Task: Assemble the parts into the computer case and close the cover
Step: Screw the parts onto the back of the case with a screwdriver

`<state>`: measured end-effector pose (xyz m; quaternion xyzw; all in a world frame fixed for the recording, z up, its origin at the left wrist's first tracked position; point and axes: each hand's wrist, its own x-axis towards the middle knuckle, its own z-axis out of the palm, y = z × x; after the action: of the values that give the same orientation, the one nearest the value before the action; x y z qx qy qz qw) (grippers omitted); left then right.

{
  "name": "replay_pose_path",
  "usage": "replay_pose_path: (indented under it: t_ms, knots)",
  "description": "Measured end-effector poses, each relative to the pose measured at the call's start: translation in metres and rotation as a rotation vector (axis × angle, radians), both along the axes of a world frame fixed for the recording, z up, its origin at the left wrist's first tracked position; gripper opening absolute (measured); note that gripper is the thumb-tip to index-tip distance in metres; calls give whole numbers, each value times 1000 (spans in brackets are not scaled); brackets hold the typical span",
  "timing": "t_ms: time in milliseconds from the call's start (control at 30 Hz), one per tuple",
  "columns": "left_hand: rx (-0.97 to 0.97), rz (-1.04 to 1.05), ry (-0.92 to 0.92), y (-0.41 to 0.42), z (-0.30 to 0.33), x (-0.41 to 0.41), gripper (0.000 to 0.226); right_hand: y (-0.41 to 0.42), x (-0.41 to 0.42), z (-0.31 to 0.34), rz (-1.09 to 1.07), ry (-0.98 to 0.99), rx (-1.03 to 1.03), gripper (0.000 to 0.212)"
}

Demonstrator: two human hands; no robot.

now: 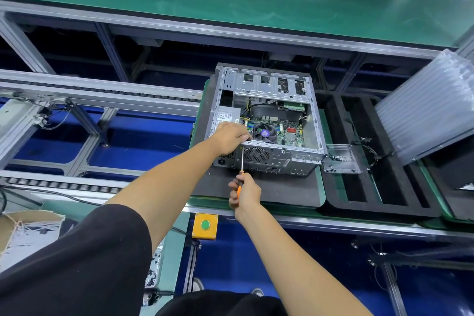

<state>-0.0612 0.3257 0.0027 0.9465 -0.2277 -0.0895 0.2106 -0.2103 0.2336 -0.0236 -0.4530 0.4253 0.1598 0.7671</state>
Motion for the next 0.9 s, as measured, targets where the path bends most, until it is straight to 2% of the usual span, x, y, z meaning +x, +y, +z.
replay_pose_path:
  t_ms: [67,233,333,433,567,667,900]
  knots:
    - [8,3,3,0,0,0,30,1,-1,-1,-12,-16,-80,11]
    - [17,13,12,-1,0,-1,31,1,-8,-4,-36,-147,-258,19]
    - [21,17,17,-1,1,-2,31,3,-10,-2,-39,-146,-307,18]
    - [22,24,18,-2,2,-3,30,-2,-7,1,-19,-71,-208,17]
    - [34,32,21,-3,3,-5,29,-11,0,9,62,34,-2,26]
    - [34,39,21,-3,3,-4,29,-7,1,12,19,36,16,14]
    - [30,33,8,-3,6,-4,28,-5,-4,10,-13,-76,-278,14]
